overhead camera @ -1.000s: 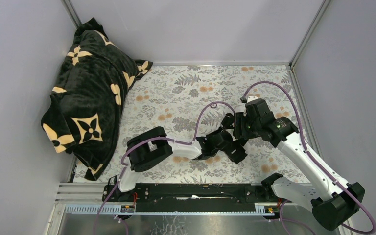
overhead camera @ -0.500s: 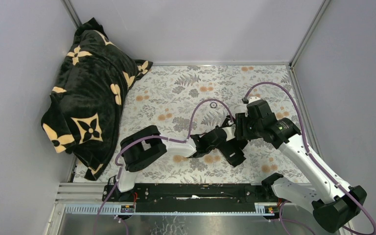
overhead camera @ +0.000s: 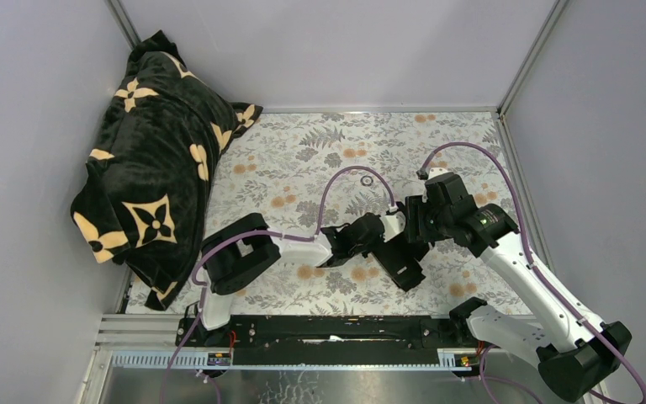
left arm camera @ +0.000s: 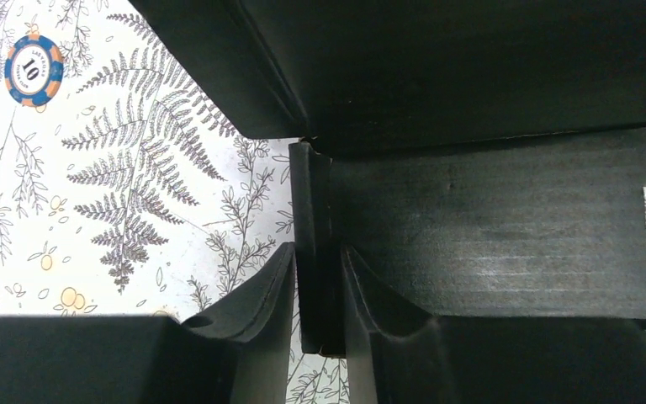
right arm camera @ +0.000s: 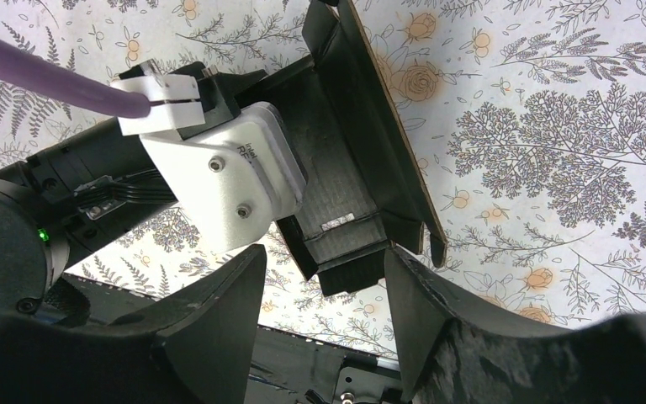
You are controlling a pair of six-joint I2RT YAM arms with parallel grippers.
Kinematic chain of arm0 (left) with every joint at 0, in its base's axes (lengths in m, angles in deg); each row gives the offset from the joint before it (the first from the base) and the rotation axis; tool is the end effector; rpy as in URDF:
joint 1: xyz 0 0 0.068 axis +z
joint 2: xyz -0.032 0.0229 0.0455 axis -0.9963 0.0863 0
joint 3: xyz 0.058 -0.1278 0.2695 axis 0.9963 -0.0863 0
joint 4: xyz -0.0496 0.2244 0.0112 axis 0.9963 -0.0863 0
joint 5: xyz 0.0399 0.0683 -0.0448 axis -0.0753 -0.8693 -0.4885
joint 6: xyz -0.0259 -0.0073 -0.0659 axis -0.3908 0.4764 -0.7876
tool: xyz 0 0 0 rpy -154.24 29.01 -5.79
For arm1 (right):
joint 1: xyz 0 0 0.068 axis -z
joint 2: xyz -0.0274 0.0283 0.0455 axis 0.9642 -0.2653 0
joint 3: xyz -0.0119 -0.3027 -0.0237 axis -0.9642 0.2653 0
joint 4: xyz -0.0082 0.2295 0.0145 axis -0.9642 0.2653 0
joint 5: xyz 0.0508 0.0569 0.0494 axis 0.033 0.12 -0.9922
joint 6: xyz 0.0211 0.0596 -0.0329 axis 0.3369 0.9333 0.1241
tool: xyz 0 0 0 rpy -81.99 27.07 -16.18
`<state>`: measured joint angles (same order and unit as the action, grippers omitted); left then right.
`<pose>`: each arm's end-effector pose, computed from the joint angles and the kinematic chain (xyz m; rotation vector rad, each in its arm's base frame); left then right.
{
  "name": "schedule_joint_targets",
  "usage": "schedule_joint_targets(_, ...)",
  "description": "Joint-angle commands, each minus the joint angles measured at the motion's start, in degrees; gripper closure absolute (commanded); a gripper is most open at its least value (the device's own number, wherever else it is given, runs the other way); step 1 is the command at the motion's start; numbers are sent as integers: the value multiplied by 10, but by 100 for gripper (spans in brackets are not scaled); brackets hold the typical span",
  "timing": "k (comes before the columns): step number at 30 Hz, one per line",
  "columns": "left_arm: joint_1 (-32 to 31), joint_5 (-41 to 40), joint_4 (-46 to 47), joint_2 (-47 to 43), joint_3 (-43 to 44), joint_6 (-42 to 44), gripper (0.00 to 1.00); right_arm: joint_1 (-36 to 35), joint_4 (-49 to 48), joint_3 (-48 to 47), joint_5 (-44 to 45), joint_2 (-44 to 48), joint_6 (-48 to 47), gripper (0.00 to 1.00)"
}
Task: Fold the paper box
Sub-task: Fold the paper box at the center of the board.
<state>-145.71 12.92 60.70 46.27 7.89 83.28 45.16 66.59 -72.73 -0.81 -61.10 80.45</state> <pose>0.2128 -0.3528 0.1793 1.1550 1.9141 -0.2611 0.1388 0.0742 0.3205 -0.2296 2.4140 0.3001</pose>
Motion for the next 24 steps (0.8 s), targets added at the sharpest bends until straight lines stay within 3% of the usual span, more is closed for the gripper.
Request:
schedule_joint_targets(1, 10, 30, -3, -16, -3, -13, 68, 2, 0, -21, 5, 11, -5, 38)
schedule_joint_targets(24, 25, 37, 0, 27, 65, -19, 64, 2, -5, -18, -1, 5, -8, 37)
